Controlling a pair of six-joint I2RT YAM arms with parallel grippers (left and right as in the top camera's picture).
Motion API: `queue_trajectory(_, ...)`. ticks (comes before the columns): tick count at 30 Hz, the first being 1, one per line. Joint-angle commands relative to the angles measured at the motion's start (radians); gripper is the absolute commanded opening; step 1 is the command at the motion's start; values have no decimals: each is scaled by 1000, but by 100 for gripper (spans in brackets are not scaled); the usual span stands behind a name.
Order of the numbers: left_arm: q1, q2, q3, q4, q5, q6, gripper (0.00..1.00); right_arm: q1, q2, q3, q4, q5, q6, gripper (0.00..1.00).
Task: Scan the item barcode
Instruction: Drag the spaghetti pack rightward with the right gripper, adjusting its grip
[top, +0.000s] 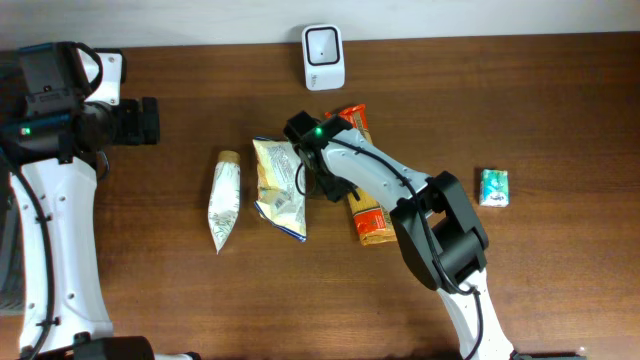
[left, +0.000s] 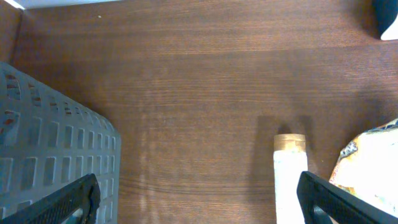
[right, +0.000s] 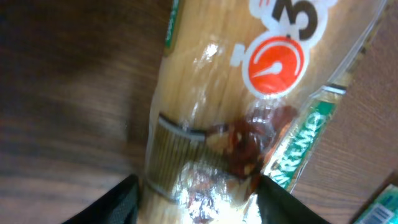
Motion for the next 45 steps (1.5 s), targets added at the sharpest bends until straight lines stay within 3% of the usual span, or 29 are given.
queue_trajectory(1, 5, 0, 2, 1, 11, 16, 99, -24, -3, -63, 11, 33, 10, 53)
queue_trajectory(2, 5, 0, 2, 1, 11, 16, 99, -26, -3, -71, 7, 33, 10, 51)
queue_trajectory(3, 5, 0, 2, 1, 11, 15, 99, -22, -3, -71, 7, 33, 10, 39)
queue_trajectory(4, 5, 0, 2, 1, 11, 16, 99, -19, -3, -71, 8, 34, 10, 18)
queue_trajectory(5, 5, 0, 2, 1, 11, 16, 99, -16, -3, -69, 7, 34, 10, 4)
queue_trajectory(10, 5, 0, 2, 1, 11, 16, 99, -23, -20, 65, -123, -124, 10, 4)
queue_trajectory(14, 5, 0, 2, 1, 11, 16, 99, -91, -99, 277, -246, -607, -51, 4)
queue_trajectory(16, 5, 0, 2, 1, 11, 16, 99, -160, -116, 285, -253, -807, -82, 4)
queue_trajectory(19, 5, 0, 2, 1, 11, 16, 99, -278, -104, 196, -220, -1054, -154, 4)
queue_trajectory(24, 5, 0, 2, 1, 11, 16, 99, -429, -86, -116, 42, -1153, -149, 4)
queue_trajectory(26, 5, 0, 2, 1, 11, 16, 99, -486, -86, -189, 93, -1110, -147, 19)
queue_trajectory(27, 5, 0, 2, 1, 11, 16, 99, -503, -86, -190, 90, -1073, -147, 33)
queue_trajectory(31, 5, 0, 2, 1, 11, 16, 99, -592, -86, -188, 85, -888, -146, 52)
queue_trajectory(33, 5, 0, 2, 1, 11, 16, 99, -599, -88, -186, 76, -959, -205, 53)
queue_trajectory(37, 5, 0, 2, 1, 11, 16, 99, -599, -88, -186, 78, -988, -262, 66)
queue_trajectory(45, 5, 0, 2, 1, 11, 16, 99, -564, -88, -186, 90, -1052, -354, 68)
